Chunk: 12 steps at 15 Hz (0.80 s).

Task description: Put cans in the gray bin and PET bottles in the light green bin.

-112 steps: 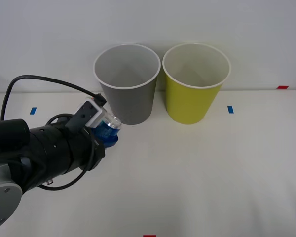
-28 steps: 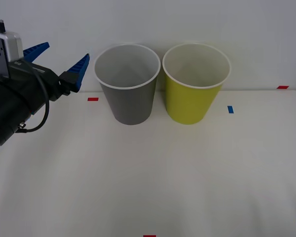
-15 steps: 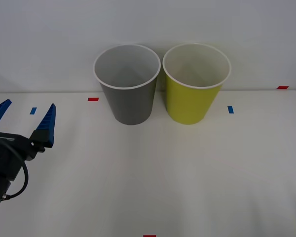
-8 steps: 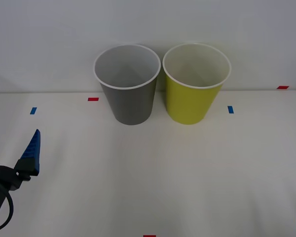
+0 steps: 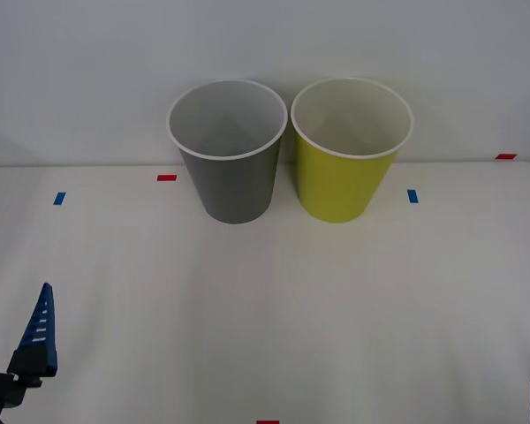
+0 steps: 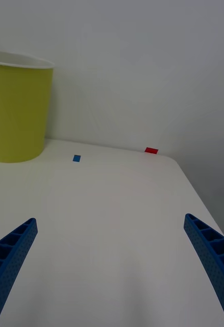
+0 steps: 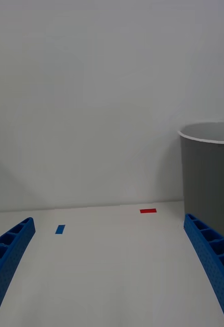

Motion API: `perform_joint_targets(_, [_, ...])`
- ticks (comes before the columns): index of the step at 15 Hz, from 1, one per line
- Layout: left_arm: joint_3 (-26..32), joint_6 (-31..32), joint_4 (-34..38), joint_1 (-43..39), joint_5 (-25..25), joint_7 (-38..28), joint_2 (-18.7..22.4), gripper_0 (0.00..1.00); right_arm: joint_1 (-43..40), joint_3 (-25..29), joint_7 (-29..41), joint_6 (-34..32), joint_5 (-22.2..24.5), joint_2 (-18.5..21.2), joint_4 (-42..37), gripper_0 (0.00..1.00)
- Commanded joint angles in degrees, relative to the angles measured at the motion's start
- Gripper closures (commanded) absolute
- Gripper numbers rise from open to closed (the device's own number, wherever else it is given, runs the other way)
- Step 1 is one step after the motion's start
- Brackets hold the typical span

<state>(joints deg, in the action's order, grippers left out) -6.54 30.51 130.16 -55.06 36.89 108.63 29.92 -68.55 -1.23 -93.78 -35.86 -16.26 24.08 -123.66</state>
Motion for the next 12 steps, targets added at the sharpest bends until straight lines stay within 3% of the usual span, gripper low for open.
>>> perform_joint_targets(1, [-5.5,11.6,-8.1,-2.7,-4.1,-0.9,2.9,0.0,0.0,0.0,0.0,0.0,0.0,0.0,0.0,0.0])
perform_joint_targets(5, [-6.5,16.6,-10.0,-7.4,-5.2,-2.5,5.4,0.0,0.0,0.0,0.0,0.0,0.0,0.0,0.0,0.0])
perform_joint_targets(12, [-9.0,20.6,-10.1,-9.3,-6.8,-4.4,5.2,0.0,0.0,0.0,0.0,0.0,0.0,0.0,0.0,0.0])
